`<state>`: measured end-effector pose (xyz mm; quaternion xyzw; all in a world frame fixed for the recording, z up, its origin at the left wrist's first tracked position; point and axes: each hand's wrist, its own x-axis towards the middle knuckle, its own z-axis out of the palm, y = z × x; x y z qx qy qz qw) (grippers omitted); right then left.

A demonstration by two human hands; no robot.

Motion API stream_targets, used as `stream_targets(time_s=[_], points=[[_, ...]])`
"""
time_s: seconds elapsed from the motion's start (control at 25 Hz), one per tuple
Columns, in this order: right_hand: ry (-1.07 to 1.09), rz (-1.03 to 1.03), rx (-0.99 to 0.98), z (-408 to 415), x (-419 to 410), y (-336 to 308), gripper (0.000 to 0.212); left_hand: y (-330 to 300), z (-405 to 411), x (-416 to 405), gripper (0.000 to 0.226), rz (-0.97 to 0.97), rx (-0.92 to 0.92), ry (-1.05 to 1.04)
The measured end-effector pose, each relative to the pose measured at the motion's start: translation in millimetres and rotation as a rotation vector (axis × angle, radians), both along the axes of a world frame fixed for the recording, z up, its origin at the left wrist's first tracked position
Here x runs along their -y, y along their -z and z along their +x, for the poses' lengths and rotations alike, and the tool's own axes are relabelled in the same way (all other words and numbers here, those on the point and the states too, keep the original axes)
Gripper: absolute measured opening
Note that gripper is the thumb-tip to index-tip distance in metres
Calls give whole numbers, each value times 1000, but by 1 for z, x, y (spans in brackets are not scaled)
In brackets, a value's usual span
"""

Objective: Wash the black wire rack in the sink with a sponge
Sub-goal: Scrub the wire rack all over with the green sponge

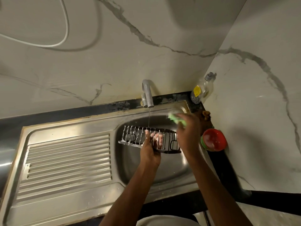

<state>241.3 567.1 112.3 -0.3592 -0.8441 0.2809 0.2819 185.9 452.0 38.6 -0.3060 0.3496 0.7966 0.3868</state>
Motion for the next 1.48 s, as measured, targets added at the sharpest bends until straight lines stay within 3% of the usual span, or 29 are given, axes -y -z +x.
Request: stream_targets(time_s=[0.12,0.24,0.4,0.6,0.76,0.84,0.92,1.0,1.16,1.32,1.48], points=[[-528,146,87,-21,15,0,37,3,-5,1,44,-121,-55,54],[-725,282,184,-12,18,4,31,-2,-7,6,24,-153,-57,1],[-721,221,135,33,4,15,34,-1,-6,14,37,-215,-152,72],[-665,173,186,-25,20,9,27,-6,-4,15,16,-268,-164,107],[-748,288,188,27,26,17,30,-8,-13,20,13,-301,-165,88],[-663,305,162,47,17,20,35,-5,-15,24,16,-292,-133,80],[-437,218,71,36,13,22,37,-6,-16,23,18,-259,-73,38],[-304,133,0,21,40,20,37,-10,-16,20,27,-138,33,-9],[-567,239,8,47,82,22,36,-13,-14,19,42,-138,148,5],[-289,110,-78,17,44,11,42,17,-18,10,29,-146,166,-55],[-495,250,-14,45,88,25,35,-23,-15,21,36,-144,231,-49]])
